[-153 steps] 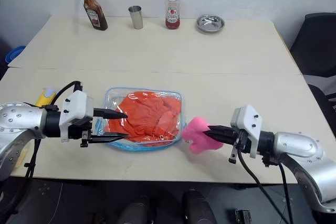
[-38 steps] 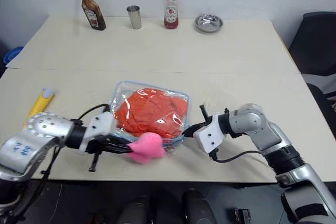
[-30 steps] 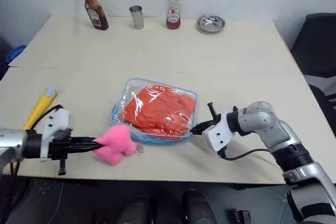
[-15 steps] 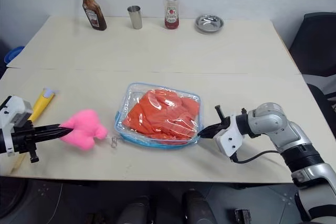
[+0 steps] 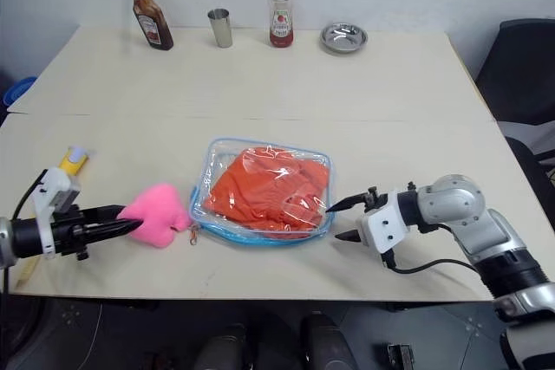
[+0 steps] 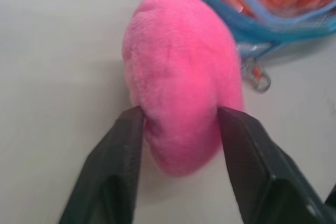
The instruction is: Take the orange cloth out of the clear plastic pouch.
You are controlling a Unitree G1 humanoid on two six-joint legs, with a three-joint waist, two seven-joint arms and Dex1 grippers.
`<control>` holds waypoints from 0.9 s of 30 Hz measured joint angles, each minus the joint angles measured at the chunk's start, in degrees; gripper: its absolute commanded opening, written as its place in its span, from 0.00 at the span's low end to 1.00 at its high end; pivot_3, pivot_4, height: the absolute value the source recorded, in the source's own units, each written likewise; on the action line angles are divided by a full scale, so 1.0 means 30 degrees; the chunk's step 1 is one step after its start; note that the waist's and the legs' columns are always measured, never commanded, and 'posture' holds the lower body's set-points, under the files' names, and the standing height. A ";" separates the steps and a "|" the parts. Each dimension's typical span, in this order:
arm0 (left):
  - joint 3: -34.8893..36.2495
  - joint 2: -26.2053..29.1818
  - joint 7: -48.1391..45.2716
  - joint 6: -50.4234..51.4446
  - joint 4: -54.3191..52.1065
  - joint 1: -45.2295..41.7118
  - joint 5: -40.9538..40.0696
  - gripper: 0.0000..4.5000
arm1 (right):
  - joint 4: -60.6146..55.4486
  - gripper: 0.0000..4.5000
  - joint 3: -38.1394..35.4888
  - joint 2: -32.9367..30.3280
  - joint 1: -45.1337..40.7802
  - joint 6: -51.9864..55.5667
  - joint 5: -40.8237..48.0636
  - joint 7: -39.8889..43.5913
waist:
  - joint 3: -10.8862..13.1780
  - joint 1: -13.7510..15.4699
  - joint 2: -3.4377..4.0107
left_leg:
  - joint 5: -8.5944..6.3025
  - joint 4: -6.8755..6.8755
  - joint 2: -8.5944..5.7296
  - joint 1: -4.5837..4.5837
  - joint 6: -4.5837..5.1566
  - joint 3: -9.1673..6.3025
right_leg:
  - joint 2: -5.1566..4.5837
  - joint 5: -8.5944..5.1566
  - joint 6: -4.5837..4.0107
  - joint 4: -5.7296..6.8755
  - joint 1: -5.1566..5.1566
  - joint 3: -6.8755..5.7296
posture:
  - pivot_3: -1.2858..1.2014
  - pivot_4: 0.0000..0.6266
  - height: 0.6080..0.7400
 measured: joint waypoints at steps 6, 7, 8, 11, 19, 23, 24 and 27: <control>0.2344 0.2164 -0.1266 0.0027 -0.0141 -0.0878 -0.0447 0.54 | -0.4920 0.93 -0.2463 -0.1218 0.2714 0.7286 0.4292 -0.0485 | 0.0003 0.0190 0.0006 | -0.0046 0.0001 -0.0011 0.0020 0.0079 -0.0010 | -0.0019 -0.0001 -0.0002 -0.0015 0.0034 -0.0005 | 0.52 0.24 1.00; 0.2097 0.2455 -0.1371 0.0054 -0.0350 -0.1614 -0.0678 0.54 | -0.5657 0.93 -0.2830 -0.1309 0.2955 0.8513 0.5097 -0.0695 | 0.0002 0.0248 0.0004 | -0.0046 0.0002 -0.0013 0.0015 0.0078 -0.0015 | -0.0018 -0.0001 -0.0002 -0.0024 0.0037 -0.0010 | 0.52 0.24 1.00; 0.1297 0.2642 -0.1356 0.0075 -0.0827 -0.2925 -0.0976 0.54 | -0.6419 0.93 -0.3312 -0.1400 0.3223 0.9966 0.6098 -0.1008 | 0.0004 0.0355 0.0006 | -0.0046 0.0004 -0.0033 0.0015 0.0080 -0.0042 | -0.0042 -0.0001 -0.0002 -0.0030 0.0055 -0.0024 | 0.52 0.24 1.00; -0.2949 0.2683 -0.1421 -0.1475 -0.4033 -0.6124 -0.0783 0.54 | -0.8799 0.93 -0.4352 -0.1456 0.3614 1.3566 0.8679 -0.1958 | -0.0006 0.0464 0.0024 | -0.0038 -0.0001 -0.0053 0.0031 0.0058 -0.0053 | -0.0068 0.0001 0.0003 -0.0121 0.0144 -0.0029 | 0.52 0.24 1.00; -1.1763 0.0525 -0.2311 -0.7627 -0.2726 -0.8627 0.4679 0.54 | -1.0923 0.93 -0.5462 -0.1051 0.4525 1.7427 1.0309 -0.3741 | -0.0001 0.0149 0.0038 | -0.0070 -0.0023 0.0007 0.0026 0.0100 -0.0021 | 0.0037 0.0001 0.0002 -0.0140 0.0123 -0.0006 | 0.52 0.24 1.00; -1.3164 -0.0730 -0.2741 -0.9834 -0.0758 -1.0275 0.6130 0.54 | -1.1957 0.93 -0.5629 -0.0676 0.5239 1.8060 1.0252 -0.4510 | -0.0001 0.0286 0.0038 | -0.0070 0.0001 0.0000 0.0020 0.0101 -0.0021 | 0.0025 0.0002 0.0003 -0.0139 0.0128 -0.0006 | 0.52 0.24 1.00; -1.3432 -0.0889 -0.2921 -1.0242 -0.0392 -1.0449 0.6436 0.54 | -1.2150 0.93 -0.5645 -0.0595 0.5395 1.8151 1.0222 -0.4634 | -0.0001 0.0278 0.0038 | -0.0069 0.0002 0.0000 0.0015 0.0100 -0.0020 | 0.0025 0.0001 0.0003 -0.0142 0.0127 -0.0005 | 0.52 0.24 1.00; -1.4115 -0.1384 -0.3397 -1.1310 0.0650 -1.0866 0.7144 0.54 | -1.2353 0.93 -0.5695 -0.0452 0.5588 1.8333 1.0130 -0.4938 | -0.0001 0.0265 0.0038 | -0.0066 0.0006 0.0001 0.0020 0.0095 -0.0019 | 0.0025 0.0002 0.0003 -0.0138 0.0127 -0.0006 | 0.52 0.24 1.00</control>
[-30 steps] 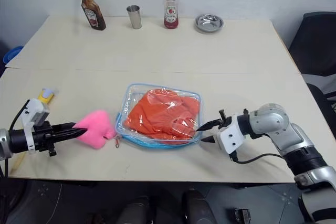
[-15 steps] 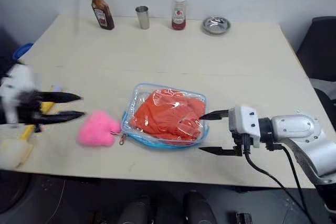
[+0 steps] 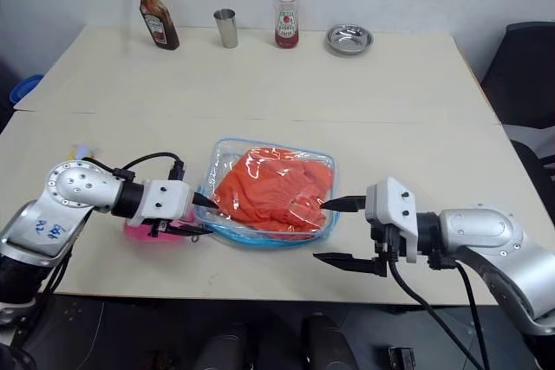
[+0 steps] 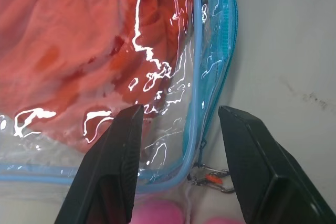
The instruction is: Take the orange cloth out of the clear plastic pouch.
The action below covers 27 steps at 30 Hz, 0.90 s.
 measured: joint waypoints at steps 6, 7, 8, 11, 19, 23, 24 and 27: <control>-0.0686 -0.0921 -0.0983 -0.1347 0.1329 -0.0910 0.0601 0.28 | -0.0237 0.94 -0.0416 0.0083 0.0139 0.0257 -0.0069 -0.0412 | 0.0000 0.0012 0.0000 | 0.0001 0.0005 0.0000 -0.0001 -0.0001 -0.0003 | -0.0001 0.0000 0.0000 0.0004 0.0000 -0.0002 | 0.52 0.24 1.00; -0.0685 -0.1100 -0.1042 -0.1484 0.1562 -0.1026 0.0641 0.21 | -0.0263 0.94 -0.0436 0.0085 0.0144 0.0272 -0.0078 -0.0452 | 0.0000 0.0016 0.0000 | 0.0001 0.0006 0.0002 -0.0001 0.0000 -0.0005 | 0.0001 0.0000 0.0000 0.0004 0.0000 -0.0006 | 0.52 0.24 1.00; -0.0685 -0.1244 -0.1076 -0.1533 0.1617 -0.1045 0.0691 0.14 | -0.0313 0.94 -0.0453 0.0086 0.0168 0.0287 -0.0089 -0.0470 | 0.0000 0.0010 0.0000 | 0.0001 0.0006 0.0002 0.0000 -0.0001 -0.0005 | 0.0001 0.0000 0.0000 0.0006 0.0000 -0.0005 | 0.52 0.24 1.00; -0.0681 -0.1544 -0.1077 -0.1580 0.1639 -0.1047 0.0764 0.01 | -0.0451 0.94 -0.0476 0.0087 0.0219 0.0292 -0.0342 -0.0474 | 0.0000 0.0011 -0.0001 | 0.0003 0.0008 0.0001 -0.0001 -0.0004 -0.0005 | -0.0001 0.0000 0.0000 0.0007 0.0000 -0.0003 | 0.52 0.24 1.00; 0.0741 -0.3462 0.0656 0.2225 0.0665 0.0120 -0.0843 0.00 | -0.0534 0.85 -0.0418 0.0585 0.0444 0.0263 -0.1285 -0.0772 | -0.0001 0.0024 -0.0001 | 0.0004 0.0021 0.0005 -0.0005 -0.0007 -0.0013 | -0.0008 0.0000 0.0001 0.0016 0.0004 -0.0007 | 0.52 0.24 1.00; 0.1676 -0.5430 0.3403 0.5714 -0.0970 0.0346 -0.2153 0.00 | -0.0405 0.58 0.0776 0.1405 0.0450 -0.1008 -0.3699 -0.1390 | -0.0006 0.0048 -0.0011 | 0.0038 0.0036 -0.0004 -0.0007 -0.0066 -0.0020 | -0.0007 0.0001 0.0004 0.0023 0.0008 -0.0008 | 0.52 0.24 1.00; 0.1960 -0.5782 0.4074 0.6291 -0.1197 0.0382 -0.2235 0.00 | -0.0306 0.50 0.1253 0.1627 0.0478 -0.1320 -0.4429 -0.1514 | -0.0007 0.0048 -0.0012 | 0.0042 0.0035 -0.0006 0.0000 -0.0074 -0.0019 | -0.0006 0.0002 0.0004 0.0027 0.0011 -0.0007 | 0.52 0.24 1.00; 0.2210 -0.6854 0.5614 0.7551 -0.2072 0.0601 -0.2512 0.00 | 0.0348 0.27 0.2734 0.2275 0.0416 -0.1911 -0.6350 -0.1979 | -0.0007 0.0005 -0.0012 | 0.0050 0.0034 -0.0003 0.0003 -0.0088 -0.0013 | 0.0000 0.0002 0.0004 0.0036 0.0009 -0.0001 | 0.52 0.24 1.00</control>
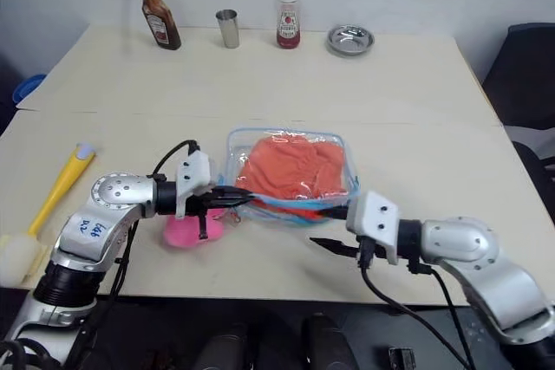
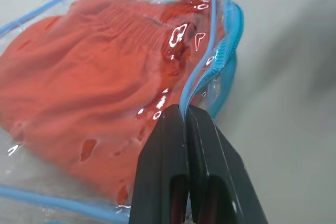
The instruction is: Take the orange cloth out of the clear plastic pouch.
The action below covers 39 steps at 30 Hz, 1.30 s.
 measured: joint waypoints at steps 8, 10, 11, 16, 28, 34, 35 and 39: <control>-0.0502 -0.0824 0.1617 0.0807 -0.1006 0.0560 -0.0015 0.00 | 0.2788 0.19 0.3465 0.2776 -0.2643 -0.2308 -0.5141 -0.1466 | -0.0001 -0.0013 -0.0001 | 0.0020 0.0002 -0.0003 0.0024 -0.0035 0.0002 | 0.0006 0.0000 -0.0001 0.0047 -0.0009 0.0007 | 0.52 0.24 1.00; -0.0552 -0.0837 0.1671 0.0825 -0.1019 0.0575 -0.0014 0.00 | 0.3488 0.23 0.3789 0.3542 -0.3289 -0.2544 -0.5842 -0.1861 | -0.0001 -0.0003 -0.0001 | 0.0021 0.0002 -0.0005 0.0016 -0.0037 0.0006 | 0.0002 0.0000 -0.0001 0.0055 -0.0020 0.0010 | 0.52 0.24 1.00; -0.0557 -0.0833 0.1683 0.0813 -0.1019 0.0575 -0.0014 0.00 | 0.3842 0.28 0.3899 0.3922 -0.3708 -0.2616 -0.6257 -0.2059 | -0.0001 -0.0004 -0.0001 | 0.0021 0.0003 -0.0007 0.0015 -0.0037 0.0008 | -0.0001 0.0000 -0.0001 0.0057 -0.0020 0.0010 | 0.52 0.24 1.00; -0.0595 -0.0726 0.1703 0.0543 -0.1004 0.0578 0.0068 0.00 | 0.5585 0.62 0.4436 0.5021 -0.5023 -0.3606 -0.8212 -0.2882 | -0.0001 -0.0009 -0.0001 | 0.0023 0.0001 -0.0009 0.0006 -0.0039 0.0010 | -0.0004 0.0000 -0.0001 0.0071 -0.0043 0.0009 | 0.52 0.24 1.00; -0.0899 -0.0719 0.1669 0.0302 -0.0948 0.0576 0.0091 0.00 | 0.8972 0.77 0.5189 0.6222 -0.5771 -0.6486 -1.1632 -0.3981 | -0.0001 -0.0063 -0.0001 | 0.0026 0.0000 -0.0004 -0.0002 -0.0045 0.0046 | 0.0004 0.0000 -0.0001 0.0100 -0.0091 0.0036 | 0.52 0.24 1.00; -0.0954 -0.0741 0.1668 0.0293 -0.0913 0.0532 0.0083 0.00 | 1.0385 0.77 0.6139 0.5969 -0.7101 -0.8911 -1.4239 -0.4496 | -0.0001 -0.0058 -0.0001 | 0.0026 0.0000 -0.0009 -0.0003 -0.0045 0.0049 | 0.0001 -0.0001 -0.0002 0.0099 -0.0094 0.0039 | 0.52 0.24 1.00; -0.0954 -0.0745 0.1669 0.0293 -0.0910 0.0512 0.0077 0.00 | 1.0604 0.77 0.6418 0.5918 -0.7407 -0.9328 -1.4920 -0.4681 | -0.0002 -0.0065 -0.0001 | 0.0026 0.0000 -0.0008 -0.0003 -0.0045 0.0051 | 0.0001 -0.0001 -0.0002 0.0102 -0.0098 0.0041 | 0.52 0.24 1.00; -0.0931 -0.0797 0.1680 0.0326 -0.0889 0.0353 0.0041 0.00 | 1.1632 0.77 0.7054 0.5882 -0.8402 -1.0669 -1.6839 -0.5357 | -0.0008 -0.0067 -0.0011 | 0.0027 0.0002 -0.0009 0.0000 -0.0047 0.0056 | 0.0000 0.0000 -0.0001 0.0103 -0.0097 0.0047 | 0.52 0.24 1.00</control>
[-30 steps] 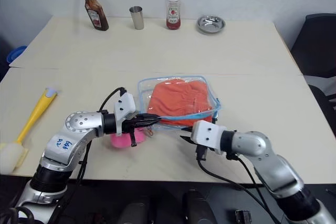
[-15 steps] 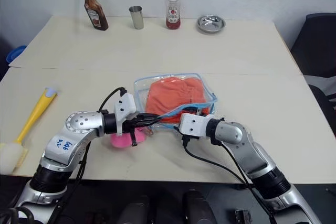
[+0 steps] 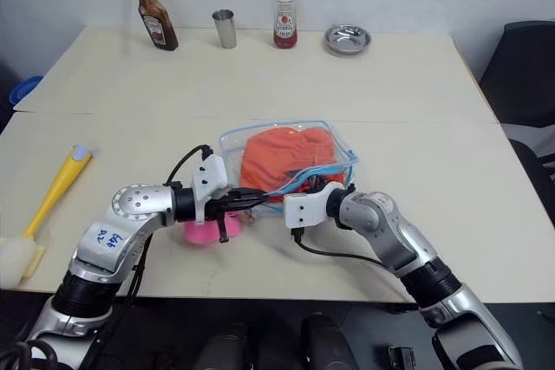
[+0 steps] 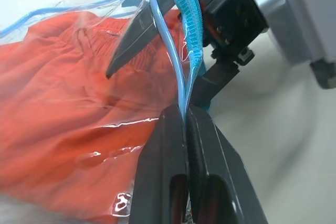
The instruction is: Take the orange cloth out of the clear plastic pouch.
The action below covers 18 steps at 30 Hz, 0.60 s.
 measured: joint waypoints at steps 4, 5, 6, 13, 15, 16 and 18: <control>0.0049 -0.0185 0.0122 0.0104 0.0008 -0.0143 -0.0073 0.00 | 0.1335 0.62 0.0334 0.0480 -0.0799 -0.0435 -0.0594 -0.0128 | -0.0027 -0.0048 -0.0041 | 0.0010 0.0001 0.0004 0.0030 -0.0012 0.0000 | 0.0002 0.0000 0.0000 0.0020 0.0015 0.0000 | 0.52 0.24 1.00; 0.0055 -0.0273 0.0147 0.0190 0.0008 -0.0169 -0.0152 0.00 | 0.1659 0.56 0.0367 0.0602 -0.0900 -0.0538 -0.0593 -0.0043 | -0.0031 -0.0045 -0.0046 | 0.0012 0.0003 0.0004 0.0038 -0.0014 0.0000 | 0.0001 0.0000 0.0000 0.0022 0.0022 -0.0001 | 0.52 0.24 1.00; 0.0059 -0.0337 0.0179 0.0271 0.0008 -0.0176 -0.0232 0.00 | 0.1879 0.47 0.0440 0.0637 -0.1015 -0.0604 -0.0593 0.0066 | -0.0031 -0.0050 -0.0046 | 0.0013 0.0004 0.0003 0.0043 -0.0014 -0.0001 | 0.0000 0.0000 0.0000 0.0026 0.0028 0.0001 | 0.52 0.24 1.00; 0.0356 -0.0490 0.0548 0.0538 0.0007 -0.0257 -0.0470 0.00 | 0.2859 0.01 0.0718 0.0653 -0.1213 -0.1302 -0.0584 0.0649 | -0.0036 -0.0045 -0.0052 | 0.0014 0.0005 0.0003 0.0067 -0.0013 -0.0005 | -0.0003 0.0000 -0.0001 0.0023 0.0057 -0.0003 | 0.52 0.24 1.00; 0.0417 -0.0739 0.0764 0.0736 0.0007 -0.0262 -0.0574 0.00 | 0.2865 0.01 0.0696 0.0550 -0.1177 -0.1455 -0.0587 0.0708 | -0.0036 -0.0034 -0.0052 | 0.0014 0.0005 0.0001 0.0067 -0.0013 -0.0005 | -0.0005 0.0000 0.0000 0.0023 0.0059 -0.0002 | 0.52 0.24 1.00; 0.0423 -0.0945 0.0910 0.0865 0.0011 -0.0282 -0.0648 0.00 | 0.2831 0.01 0.0700 0.0412 -0.1129 -0.1609 -0.0608 0.0723 | -0.0036 -0.0025 -0.0052 | 0.0014 0.0007 0.0002 0.0064 -0.0013 -0.0005 | -0.0005 0.0000 0.0000 0.0021 0.0058 -0.0004 | 0.52 0.24 1.00; 0.0519 -0.1442 0.1382 0.1201 0.0164 -0.0506 -0.0798 0.00 | 0.2494 0.01 0.0709 -0.0175 -0.0980 -0.2195 -0.0816 0.0794 | -0.0036 0.0099 -0.0053 | 0.0013 0.0017 -0.0011 0.0049 -0.0011 -0.0019 | -0.0024 0.0000 0.0000 0.0013 0.0060 -0.0015 | 0.52 0.24 1.00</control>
